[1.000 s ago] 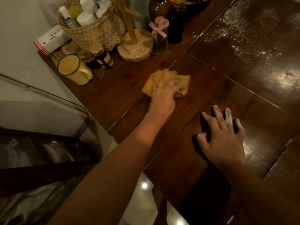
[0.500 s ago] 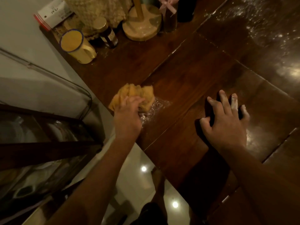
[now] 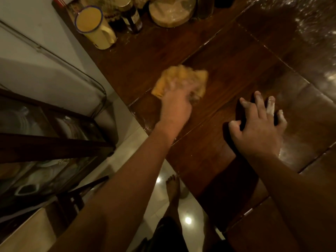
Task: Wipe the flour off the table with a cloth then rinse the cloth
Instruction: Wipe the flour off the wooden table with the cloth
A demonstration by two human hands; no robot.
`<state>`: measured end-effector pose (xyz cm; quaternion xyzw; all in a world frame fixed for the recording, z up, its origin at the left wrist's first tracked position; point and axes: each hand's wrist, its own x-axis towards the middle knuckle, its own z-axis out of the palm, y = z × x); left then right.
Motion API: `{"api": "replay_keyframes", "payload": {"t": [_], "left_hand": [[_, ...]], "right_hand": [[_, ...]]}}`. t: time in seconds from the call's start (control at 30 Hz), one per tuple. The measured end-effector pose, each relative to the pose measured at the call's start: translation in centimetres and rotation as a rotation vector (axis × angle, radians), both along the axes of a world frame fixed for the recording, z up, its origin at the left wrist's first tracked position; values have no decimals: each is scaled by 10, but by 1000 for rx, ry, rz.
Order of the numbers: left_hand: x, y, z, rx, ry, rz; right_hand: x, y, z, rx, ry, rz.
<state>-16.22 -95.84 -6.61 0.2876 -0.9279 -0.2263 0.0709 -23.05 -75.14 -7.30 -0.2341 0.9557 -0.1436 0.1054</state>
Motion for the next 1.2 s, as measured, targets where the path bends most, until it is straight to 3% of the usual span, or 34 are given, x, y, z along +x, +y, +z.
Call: {"api": "replay_keyframes", "payload": {"t": [0.1,0.23,0.3,0.47,0.53,0.63,0.77,0.87,0.93,1.1,1.2], "left_hand": [[36,33,2,134,-15,-396],[86,-2,-4,145,68,-628],[86,-31,2,108,53,-537],[77,-82,12,44,-21,306],[86,-64,9,-10,-95,461],[109,2,8,-18,-84,413],[134,90,9,-5,-167,116],[134,82,7,12,-132,10],[124,48,4,-31,-60,99],[79,-53,-2,-39,-12,570],[62,-58,-3,-96,-81,597]], "right_hand": [[0,0,1,-5,0,3],[0,0,1,-14,1,7],[-1,0,1,-19,-5,12],[0,1,1,-28,-1,11],[0,0,1,-33,5,11],[-1,0,1,-39,12,13],[0,0,0,-40,21,15],[0,0,0,-44,23,19],[-1,0,-1,-43,22,27],[-2,1,-2,-49,19,37],[-3,0,-2,-40,22,51]]}}
